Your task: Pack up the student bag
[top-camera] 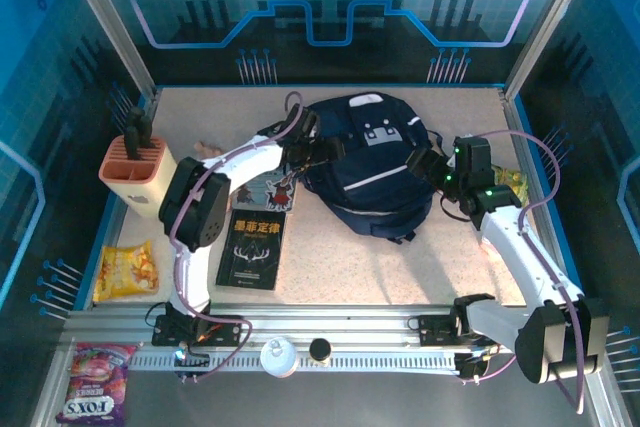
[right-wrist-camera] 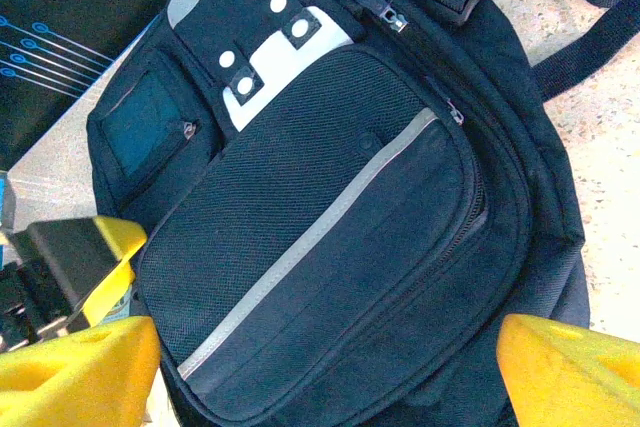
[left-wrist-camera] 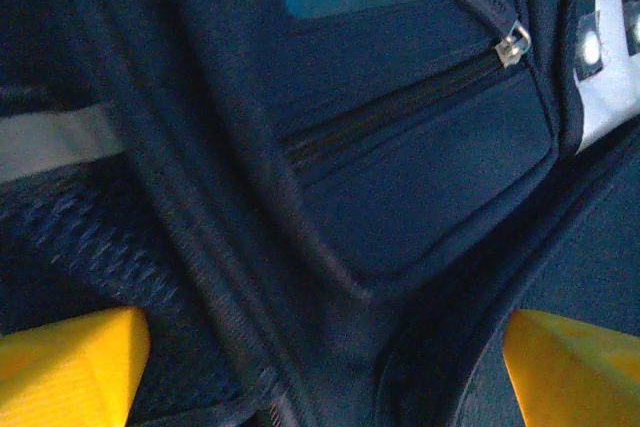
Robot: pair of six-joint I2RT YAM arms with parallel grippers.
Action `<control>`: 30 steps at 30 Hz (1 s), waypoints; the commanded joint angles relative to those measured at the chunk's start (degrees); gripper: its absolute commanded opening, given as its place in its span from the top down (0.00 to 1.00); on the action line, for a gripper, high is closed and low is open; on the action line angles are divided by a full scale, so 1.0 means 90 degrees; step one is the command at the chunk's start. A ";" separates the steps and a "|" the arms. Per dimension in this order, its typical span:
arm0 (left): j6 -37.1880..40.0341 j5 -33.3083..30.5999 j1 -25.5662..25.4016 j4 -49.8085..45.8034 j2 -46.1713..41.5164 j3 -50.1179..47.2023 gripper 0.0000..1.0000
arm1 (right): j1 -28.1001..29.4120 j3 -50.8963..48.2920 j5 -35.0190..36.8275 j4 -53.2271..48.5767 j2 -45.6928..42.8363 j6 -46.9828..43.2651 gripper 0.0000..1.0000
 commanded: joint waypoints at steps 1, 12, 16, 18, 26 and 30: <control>0.0312 0.0660 -0.0013 -0.0061 0.0513 0.0733 0.08 | 0.0070 -0.0029 -0.0045 0.0125 0.0054 0.0030 0.12; 0.0844 0.1152 -0.0063 -0.0793 0.0793 0.2115 0.04 | 0.0360 0.0207 0.0121 -0.0158 0.0313 -0.0275 0.12; 0.0847 0.0904 -0.0013 -0.0767 -0.0084 0.1494 0.02 | 0.0805 0.0676 0.0252 -0.0292 0.0600 -0.0581 0.12; 0.0819 0.0839 0.0082 -0.0721 -0.0656 0.1025 0.01 | 0.1164 0.0914 0.0335 -0.0371 0.0855 -0.0705 0.12; 0.0592 0.0343 0.0675 -0.0533 -0.2853 -0.0943 0.01 | 0.2944 0.1807 0.0932 -0.0428 0.2233 -0.0990 0.10; 0.0585 0.0206 0.0989 -0.0394 -0.3790 -0.1749 0.01 | 0.3906 0.2373 0.1243 -0.0463 0.3164 -0.1197 0.07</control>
